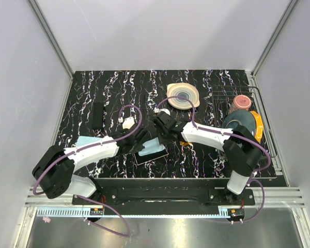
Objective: Organize the sunglasses
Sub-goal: Place the folded cleaning cloth in the sunglasses case.
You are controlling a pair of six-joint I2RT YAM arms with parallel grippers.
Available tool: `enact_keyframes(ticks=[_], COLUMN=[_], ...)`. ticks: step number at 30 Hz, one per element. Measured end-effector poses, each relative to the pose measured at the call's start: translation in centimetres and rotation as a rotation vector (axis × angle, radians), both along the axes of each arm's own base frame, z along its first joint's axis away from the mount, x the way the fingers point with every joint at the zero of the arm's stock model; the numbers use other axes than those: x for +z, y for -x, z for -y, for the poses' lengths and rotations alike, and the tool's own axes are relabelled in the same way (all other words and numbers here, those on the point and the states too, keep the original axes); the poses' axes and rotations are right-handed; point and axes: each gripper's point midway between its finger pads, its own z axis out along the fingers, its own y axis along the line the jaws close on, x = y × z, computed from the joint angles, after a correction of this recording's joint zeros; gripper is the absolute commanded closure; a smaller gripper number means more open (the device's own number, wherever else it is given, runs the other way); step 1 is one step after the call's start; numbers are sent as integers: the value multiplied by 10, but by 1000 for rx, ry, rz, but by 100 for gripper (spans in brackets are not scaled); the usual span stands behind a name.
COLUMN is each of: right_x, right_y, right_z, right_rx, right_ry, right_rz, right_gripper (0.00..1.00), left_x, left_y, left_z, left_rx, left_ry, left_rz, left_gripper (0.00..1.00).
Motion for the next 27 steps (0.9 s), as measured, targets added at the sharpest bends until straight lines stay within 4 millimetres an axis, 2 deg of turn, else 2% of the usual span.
enact_keyframes(ticks=[9, 18, 27], right_x=[1, -17, -25], right_y=[-3, 3, 3], right_z=[-4, 1, 0], right_rx=[-12, -23, -23], right_ry=[-22, 6, 13], right_rz=[9, -24, -30], right_gripper=[100, 100, 100], left_x=[-4, -4, -6], left_y=[-1, 0, 1], left_z=[0, 1, 2], left_rx=[21, 27, 37], left_ry=[-22, -31, -47], left_rz=[19, 28, 39], left_gripper=[100, 100, 100])
